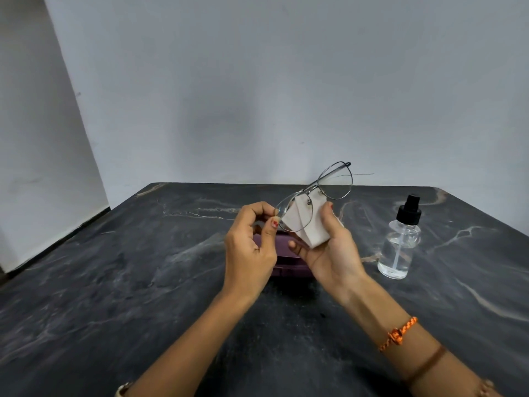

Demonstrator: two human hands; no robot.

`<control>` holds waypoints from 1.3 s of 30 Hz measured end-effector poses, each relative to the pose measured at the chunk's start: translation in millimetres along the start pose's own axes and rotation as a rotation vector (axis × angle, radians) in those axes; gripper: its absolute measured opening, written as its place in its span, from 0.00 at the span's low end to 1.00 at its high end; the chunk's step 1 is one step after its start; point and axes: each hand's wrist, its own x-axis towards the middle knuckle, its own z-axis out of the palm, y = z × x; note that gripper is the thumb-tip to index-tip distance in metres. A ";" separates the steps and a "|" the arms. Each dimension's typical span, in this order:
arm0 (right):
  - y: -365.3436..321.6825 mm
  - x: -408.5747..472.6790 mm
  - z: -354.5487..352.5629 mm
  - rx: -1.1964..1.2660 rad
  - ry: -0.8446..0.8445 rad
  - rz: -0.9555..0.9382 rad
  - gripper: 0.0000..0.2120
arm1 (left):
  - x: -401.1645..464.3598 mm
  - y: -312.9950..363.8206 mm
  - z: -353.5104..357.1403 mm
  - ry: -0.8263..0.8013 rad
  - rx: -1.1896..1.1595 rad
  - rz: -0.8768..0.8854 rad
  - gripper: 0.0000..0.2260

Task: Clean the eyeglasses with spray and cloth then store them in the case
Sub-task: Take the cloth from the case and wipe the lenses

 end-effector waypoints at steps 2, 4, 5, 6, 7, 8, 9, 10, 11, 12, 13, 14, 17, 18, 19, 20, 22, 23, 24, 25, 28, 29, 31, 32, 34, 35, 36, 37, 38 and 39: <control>-0.3 0.2 0.4 0.020 0.011 -0.001 0.16 | -0.1 0.8 -0.1 0.015 -0.005 0.001 0.13; -1.1 0.6 0.6 0.061 0.039 -0.007 0.15 | 0.9 1.1 -0.8 0.042 -0.014 -0.007 0.13; -1.5 0.8 0.5 0.078 0.053 -0.012 0.15 | 1.7 0.9 -1.4 0.053 -0.016 -0.010 0.13; -1.9 0.8 0.5 0.086 0.064 -0.016 0.15 | 2.4 0.6 -2.0 0.061 -0.014 -0.012 0.13; -2.0 0.6 0.4 0.089 0.069 -0.019 0.15 | 2.7 0.5 -2.5 0.064 -0.009 -0.013 0.13; -2.0 0.2 0.4 0.090 0.070 -0.019 0.15 | 2.6 0.6 -2.7 0.063 -0.002 -0.012 0.13; -1.8 -0.2 0.3 0.092 0.066 -0.018 0.16 | 2.3 0.9 -2.6 0.060 0.006 -0.010 0.13; -1.6 -0.5 0.3 0.094 0.060 -0.015 0.16 | 1.8 1.1 -2.3 0.056 0.014 -0.008 0.13; -1.3 -0.6 0.3 0.094 0.055 -0.014 0.16 | 1.3 1.4 -1.9 0.053 0.022 -0.007 0.14; -1.1 -1.0 0.6 0.093 0.051 -0.013 0.16 | 1.1 1.6 -1.7 0.051 0.028 -0.005 0.14; -1.1 -1.4 0.9 0.089 0.047 -0.013 0.16 | 1.2 1.7 -1.8 0.050 0.033 -0.003 0.14; -1.0 -1.8 1.2 0.085 0.044 -0.013 0.16 | 1.5 1.6 -1.9 0.049 0.036 -0.003 0.13; -0.8 -2.9 2.1 0.069 0.039 -0.013 0.16 | 2.5 1.7 -2.8 0.040 0.036 -0.016 0.14; -0.8 -3.3 2.4 0.059 0.033 -0.011 0.16 | 2.4 1.8 -2.8 0.036 0.038 -0.014 0.14; -0.5 -3.6 2.5 0.041 0.020 -0.008 0.18 | 2.1 2.0 -2.5 0.031 0.041 -0.008 0.14; 0.0 -3.9 2.8 0.018 0.003 -0.004 0.19 | 1.7 2.1 -2.2 0.024 0.044 0.000 0.13; 2.8 -5.0 3.8 -0.028 -0.031 0.007 0.20 | 0.5 2.5 -1.0 0.002 0.049 0.013 0.13; 4.5 -5.5 4.2 -0.047 -0.044 0.012 0.20 | -0.2 2.3 -0.5 -0.011 0.051 0.015 0.12; 6.1 -6.1 5.0 -0.064 -0.056 0.015 0.20 | -0.8 2.0 -0.2 -0.021 0.052 0.016 0.09; 7.1 -6.4 5.9 -0.076 -0.062 0.014 0.19 | -1.2 1.7 -0.2 -0.027 0.052 0.015 0.07; 4.9 -6.2 7.7 -0.082 -0.022 -0.005 0.17 | -0.7 1.0 -0.3 -0.040 0.051 0.024 0.04; 2.7 -5.9 7.7 -0.069 0.009 -0.011 0.15 | -0.2 0.9 -0.2 -0.048 0.053 0.032 0.04; -2.4 -5.3 6.8 -0.030 0.073 -0.022 0.12 | 0.2 0.2 0.5 -0.058 0.063 0.054 0.04; -4.6 -4.8 6.3 -0.016 0.105 -0.027 0.11 | 0.3 -0.4 0.9 -0.064 0.064 0.063 0.04; -7.3 -4.4 5.4 -0.007 0.156 -0.037 0.08 | 0.0 -0.7 1.5 -0.085 0.058 0.073 0.04; -7.7 -4.2 5.1 -0.001 0.172 -0.041 0.08 | 0.0 -0.9 1.5 -0.096 0.058 0.082 0.04; -7.8 -4.3 4.9 0.008 0.182 -0.042 0.07 | 0.0 -1.2 1.6 -0.105 0.062 0.094 0.04; -7.9 -4.5 4.7 0.018 0.188 -0.043 0.07 | 0.2 -1.5 1.5 -0.110 0.069 0.106 0.04; -8.0 -4.6 4.7 0.028 0.189 -0.042 0.06 | 0.4 -1.8 1.3 -0.111 0.076 0.114 0.05; -8.3 -4.6 4.5 0.032 0.186 -0.044 0.06 | 0.8 -2.3 1.0 -0.109 0.082 0.118 0.05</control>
